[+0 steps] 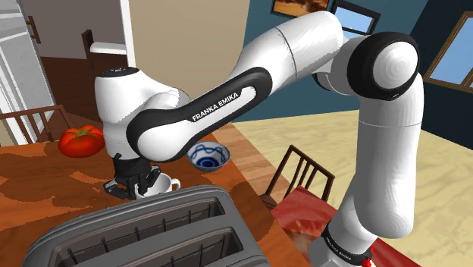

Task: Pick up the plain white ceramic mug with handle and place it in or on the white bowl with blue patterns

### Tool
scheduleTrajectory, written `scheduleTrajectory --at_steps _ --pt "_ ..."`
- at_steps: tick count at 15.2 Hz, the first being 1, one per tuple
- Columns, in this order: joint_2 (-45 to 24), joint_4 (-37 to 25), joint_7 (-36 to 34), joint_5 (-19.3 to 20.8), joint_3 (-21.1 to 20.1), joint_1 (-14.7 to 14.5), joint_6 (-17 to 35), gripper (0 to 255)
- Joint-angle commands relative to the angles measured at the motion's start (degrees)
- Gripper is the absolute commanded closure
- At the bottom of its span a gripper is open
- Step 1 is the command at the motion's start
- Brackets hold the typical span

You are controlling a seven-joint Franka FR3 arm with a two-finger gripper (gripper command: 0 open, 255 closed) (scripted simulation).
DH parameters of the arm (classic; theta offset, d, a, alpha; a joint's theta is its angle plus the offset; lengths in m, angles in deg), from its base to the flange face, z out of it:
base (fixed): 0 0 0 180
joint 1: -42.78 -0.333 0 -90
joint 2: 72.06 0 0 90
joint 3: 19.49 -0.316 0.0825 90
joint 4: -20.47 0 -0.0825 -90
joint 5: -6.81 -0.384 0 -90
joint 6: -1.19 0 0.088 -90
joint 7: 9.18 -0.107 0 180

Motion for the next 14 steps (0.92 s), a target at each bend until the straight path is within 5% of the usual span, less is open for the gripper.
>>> scheduleTrajectory --at_steps 1,14 --pt "-0.01 0.01 0.00 0.00 0.00 0.00 0.00 255" --pt "3.65 -4.09 1.96 -2.90 -1.22 0.83 -7.07 255"
